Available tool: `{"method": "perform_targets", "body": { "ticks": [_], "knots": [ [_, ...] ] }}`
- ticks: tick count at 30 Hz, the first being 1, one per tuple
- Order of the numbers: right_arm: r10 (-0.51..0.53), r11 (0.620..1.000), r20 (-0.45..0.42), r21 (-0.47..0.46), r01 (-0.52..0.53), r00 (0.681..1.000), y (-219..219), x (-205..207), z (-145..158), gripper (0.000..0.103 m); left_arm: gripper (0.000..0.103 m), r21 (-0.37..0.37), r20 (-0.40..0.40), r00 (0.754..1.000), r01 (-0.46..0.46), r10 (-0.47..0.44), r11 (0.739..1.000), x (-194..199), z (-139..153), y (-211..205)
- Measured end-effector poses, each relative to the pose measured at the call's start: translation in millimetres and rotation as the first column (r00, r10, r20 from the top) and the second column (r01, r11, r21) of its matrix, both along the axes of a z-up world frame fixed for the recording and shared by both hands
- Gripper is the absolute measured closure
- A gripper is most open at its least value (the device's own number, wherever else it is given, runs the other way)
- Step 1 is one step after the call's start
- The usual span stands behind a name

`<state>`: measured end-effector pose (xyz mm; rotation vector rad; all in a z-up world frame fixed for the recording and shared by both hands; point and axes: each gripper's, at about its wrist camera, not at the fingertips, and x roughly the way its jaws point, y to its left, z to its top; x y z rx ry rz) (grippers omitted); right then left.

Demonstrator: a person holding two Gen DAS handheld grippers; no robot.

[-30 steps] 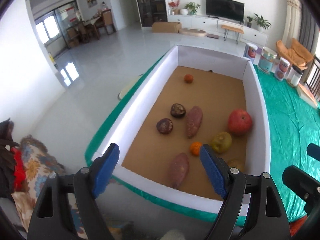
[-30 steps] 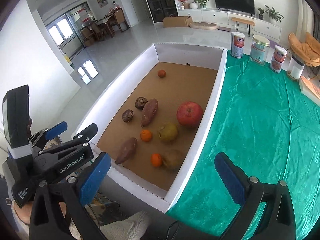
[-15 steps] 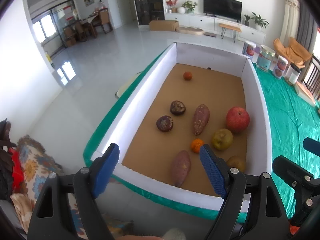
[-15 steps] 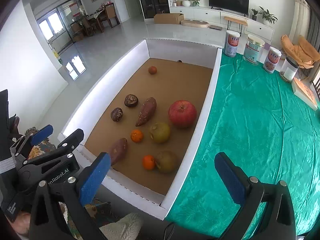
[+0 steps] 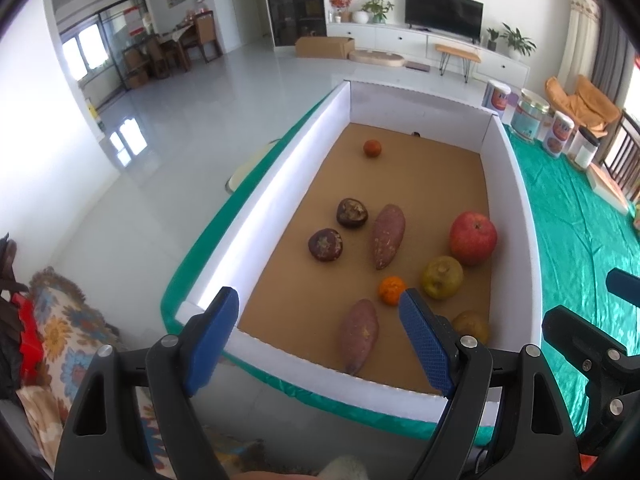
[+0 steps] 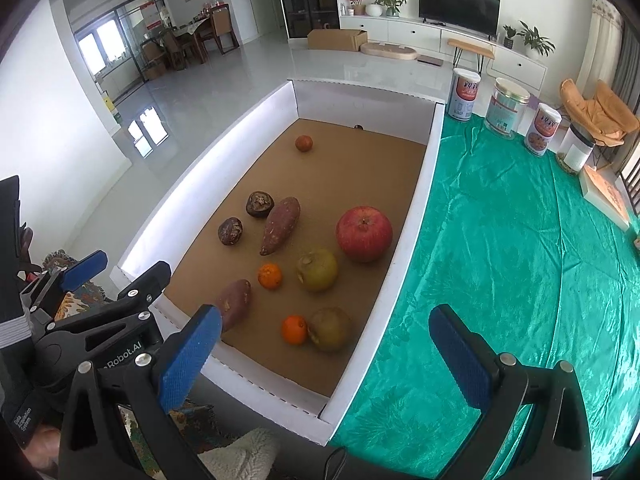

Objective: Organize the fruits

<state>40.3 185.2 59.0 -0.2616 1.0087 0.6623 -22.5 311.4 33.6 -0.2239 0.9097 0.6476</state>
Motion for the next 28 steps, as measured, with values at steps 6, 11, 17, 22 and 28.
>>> {"method": "perform_targets", "body": {
  "ticks": [6,11,17,22,28],
  "knots": [
    [0.006,1.0,0.007,-0.005,-0.006,1.0,3.1,-0.8,1.4,0.0,0.019,-0.002,0.011,1.0,0.007,-0.007,1.0,0.7,3.4,0.9],
    [0.007,1.0,0.005,-0.013,-0.007,1.0,4.1,1.1,-0.7,0.0,0.019,-0.008,0.008,1.0,0.007,-0.006,1.0,3.7,1.4,3.3],
    [0.01,1.0,0.004,-0.013,-0.01,1.0,5.6,1.1,-0.7,0.0,0.019,-0.011,0.003,1.0,0.011,-0.011,1.0,4.7,-0.4,3.8],
    [0.017,1.0,0.001,-0.018,-0.017,1.0,8.3,1.6,-3.1,0.0,0.019,-0.018,0.003,1.0,0.014,-0.014,1.0,4.7,-1.0,4.5],
    [0.018,1.0,-0.008,-0.011,-0.018,1.0,10.3,1.7,-4.8,0.0,0.018,-0.04,0.017,1.0,0.028,-0.027,0.999,3.0,-1.0,5.5]
  ]
}}
